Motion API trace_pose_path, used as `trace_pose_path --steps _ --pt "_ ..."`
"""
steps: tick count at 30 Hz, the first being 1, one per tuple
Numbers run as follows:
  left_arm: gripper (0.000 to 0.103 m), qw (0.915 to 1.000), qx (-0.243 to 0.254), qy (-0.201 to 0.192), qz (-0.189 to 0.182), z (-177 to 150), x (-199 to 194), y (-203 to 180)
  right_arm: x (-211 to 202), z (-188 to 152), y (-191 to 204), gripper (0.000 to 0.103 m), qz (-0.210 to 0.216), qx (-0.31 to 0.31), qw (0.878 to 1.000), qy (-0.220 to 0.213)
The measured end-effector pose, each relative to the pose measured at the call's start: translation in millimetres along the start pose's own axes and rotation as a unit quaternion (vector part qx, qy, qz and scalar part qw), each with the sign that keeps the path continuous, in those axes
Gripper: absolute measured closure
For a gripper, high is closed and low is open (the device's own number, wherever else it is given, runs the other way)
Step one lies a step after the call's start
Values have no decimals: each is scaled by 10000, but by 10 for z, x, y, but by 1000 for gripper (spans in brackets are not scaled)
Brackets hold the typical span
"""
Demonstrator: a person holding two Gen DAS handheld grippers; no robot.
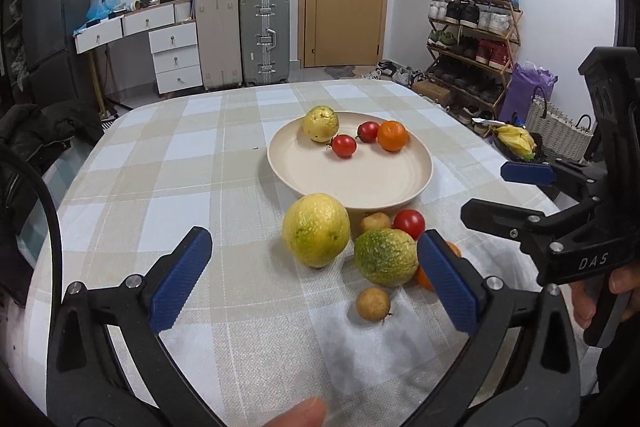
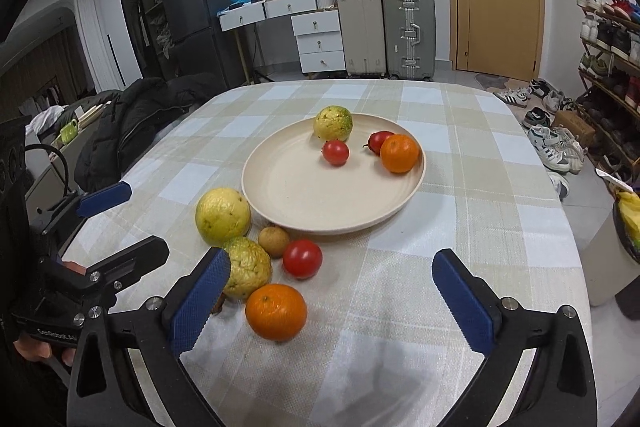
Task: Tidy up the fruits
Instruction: 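Release the plum tomato from the right tool while the left tool releases the mandarin onto the plate, then move both open tools back from the plate toward the remaining fruit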
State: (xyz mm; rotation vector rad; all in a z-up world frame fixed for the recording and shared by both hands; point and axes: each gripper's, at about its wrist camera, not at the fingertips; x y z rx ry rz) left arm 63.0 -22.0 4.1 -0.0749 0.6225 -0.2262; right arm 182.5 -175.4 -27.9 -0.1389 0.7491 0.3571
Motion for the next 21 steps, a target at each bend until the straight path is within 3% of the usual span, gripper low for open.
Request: trace_pose_path --steps 21 --pt "0 9997 -123 221 9 -69 142 100 127 -149 43 0 -43 -280 9990 358"
Point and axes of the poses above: each gripper's, at about its wrist camera, not at the fingertips, and x roughly the way its jaws point, y to its left, z to its top, and after that the axes turned 10 degrees about -z, right-handed
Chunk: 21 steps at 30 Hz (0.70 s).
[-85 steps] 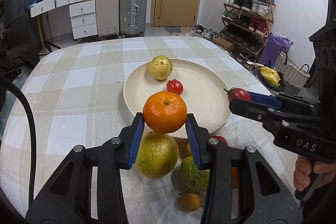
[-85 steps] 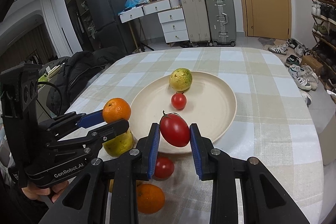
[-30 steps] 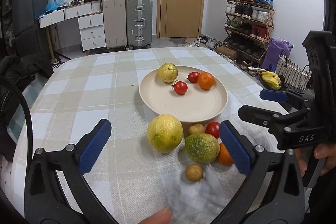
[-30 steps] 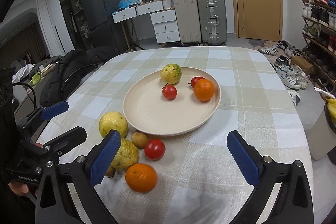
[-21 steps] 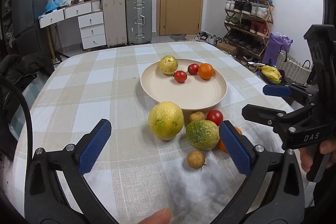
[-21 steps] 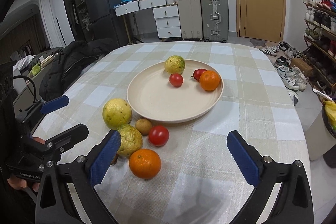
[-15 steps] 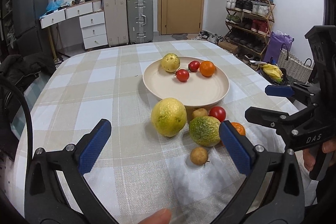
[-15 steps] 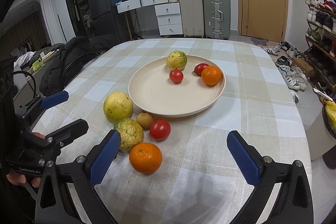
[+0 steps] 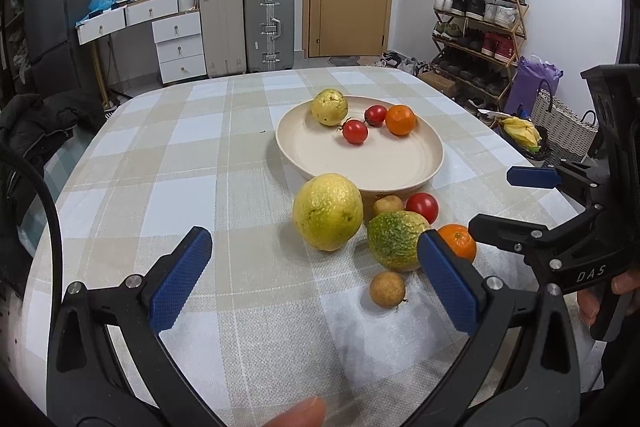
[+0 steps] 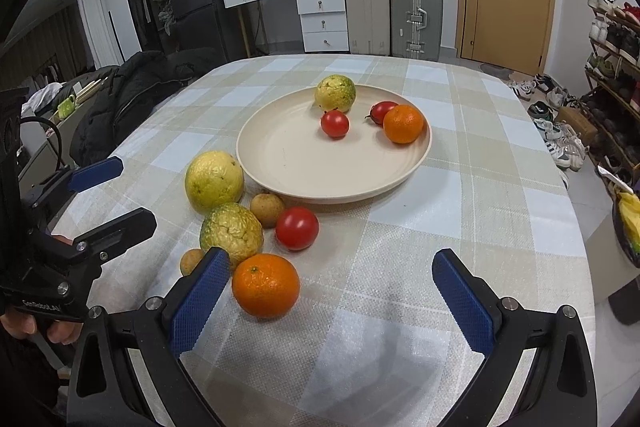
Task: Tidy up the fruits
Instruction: 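Move both open tools back from the plate toward the remaining fruit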
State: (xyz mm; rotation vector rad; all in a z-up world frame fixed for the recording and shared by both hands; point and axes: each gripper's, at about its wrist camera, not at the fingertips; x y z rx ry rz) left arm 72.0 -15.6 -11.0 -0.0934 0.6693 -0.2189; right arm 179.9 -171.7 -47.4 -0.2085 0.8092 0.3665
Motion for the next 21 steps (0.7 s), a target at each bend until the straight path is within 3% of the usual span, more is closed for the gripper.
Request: trace_pose_path --steps 21 --pt "0 9995 -65 320 -22 -53 191 66 176 -110 223 0 92 -398 9984 389"
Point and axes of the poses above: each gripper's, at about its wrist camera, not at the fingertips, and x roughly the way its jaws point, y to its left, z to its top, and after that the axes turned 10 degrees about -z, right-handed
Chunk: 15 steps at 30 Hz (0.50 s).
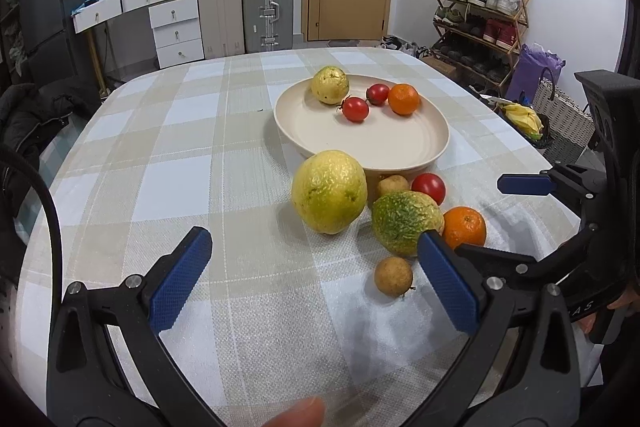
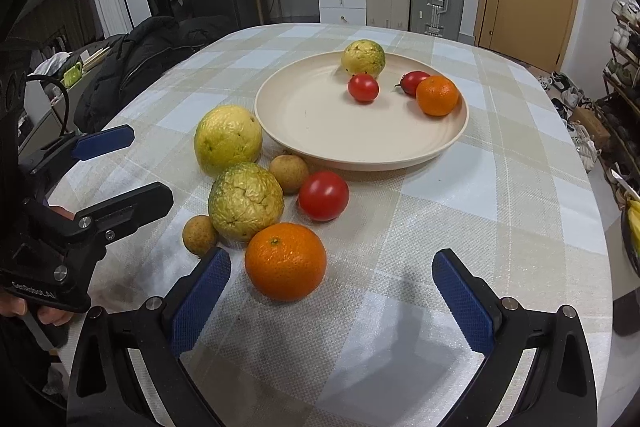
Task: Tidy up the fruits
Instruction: 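Move both open tools back from the plate toward the remaining fruit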
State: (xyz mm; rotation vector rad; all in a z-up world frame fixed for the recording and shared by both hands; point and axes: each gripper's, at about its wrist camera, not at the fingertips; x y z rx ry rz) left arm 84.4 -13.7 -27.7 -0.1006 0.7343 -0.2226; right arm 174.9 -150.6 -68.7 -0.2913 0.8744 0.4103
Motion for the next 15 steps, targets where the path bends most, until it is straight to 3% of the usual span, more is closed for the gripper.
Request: trace_pose_path --steps 15 --pt "0 9998 57 151 76 -14 82 17 99 -42 69 1 -46 -130 9999 101"
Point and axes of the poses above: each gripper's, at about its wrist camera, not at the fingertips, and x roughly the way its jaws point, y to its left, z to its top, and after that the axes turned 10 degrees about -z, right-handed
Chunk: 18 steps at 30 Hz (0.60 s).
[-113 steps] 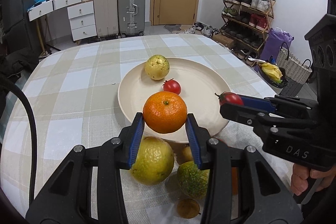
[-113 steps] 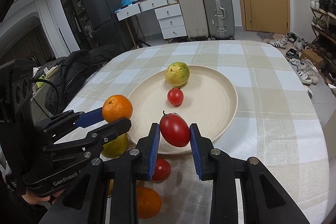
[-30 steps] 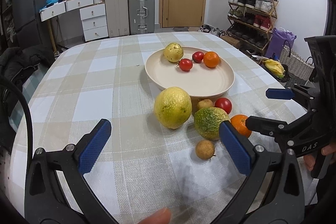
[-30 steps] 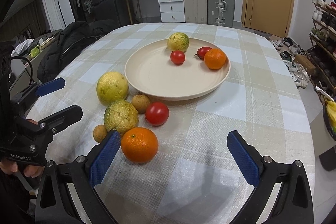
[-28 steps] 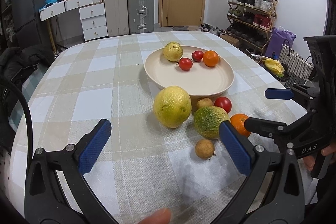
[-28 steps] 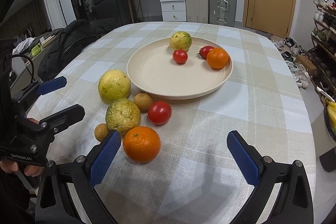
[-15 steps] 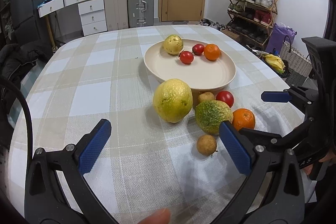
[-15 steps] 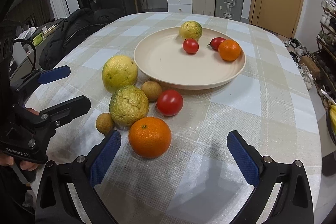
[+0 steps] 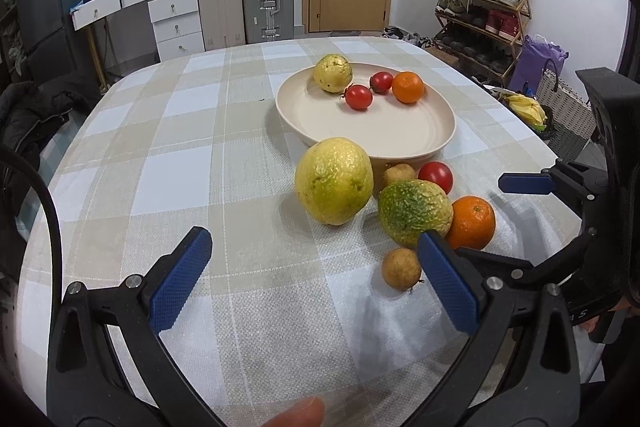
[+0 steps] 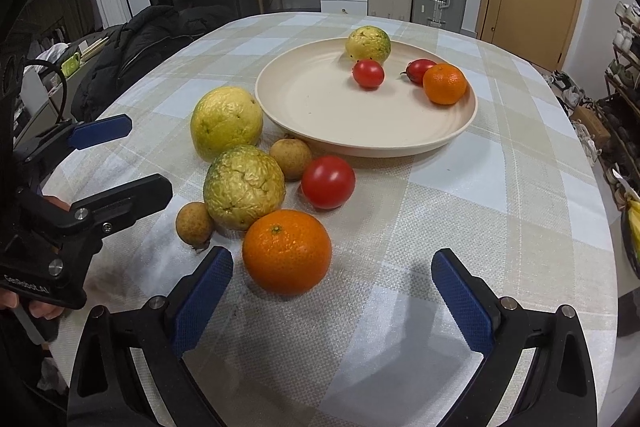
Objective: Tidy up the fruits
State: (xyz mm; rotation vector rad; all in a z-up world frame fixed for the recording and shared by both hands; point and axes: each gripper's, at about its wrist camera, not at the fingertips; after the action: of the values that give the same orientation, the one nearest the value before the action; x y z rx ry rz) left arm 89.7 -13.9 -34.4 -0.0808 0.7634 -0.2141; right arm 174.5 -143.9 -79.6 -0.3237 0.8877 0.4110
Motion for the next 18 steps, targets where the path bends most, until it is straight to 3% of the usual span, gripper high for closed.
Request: trace_pose_path --steps 2,18 --pt "0 10000 50 33 16 -3 13 -13 -9 -6 17 4 12 -45 10000 -18" --pt "0 9997 -14 232 -14 -34 103 9 -50 -29 92 59 490 -220 9985 -79"
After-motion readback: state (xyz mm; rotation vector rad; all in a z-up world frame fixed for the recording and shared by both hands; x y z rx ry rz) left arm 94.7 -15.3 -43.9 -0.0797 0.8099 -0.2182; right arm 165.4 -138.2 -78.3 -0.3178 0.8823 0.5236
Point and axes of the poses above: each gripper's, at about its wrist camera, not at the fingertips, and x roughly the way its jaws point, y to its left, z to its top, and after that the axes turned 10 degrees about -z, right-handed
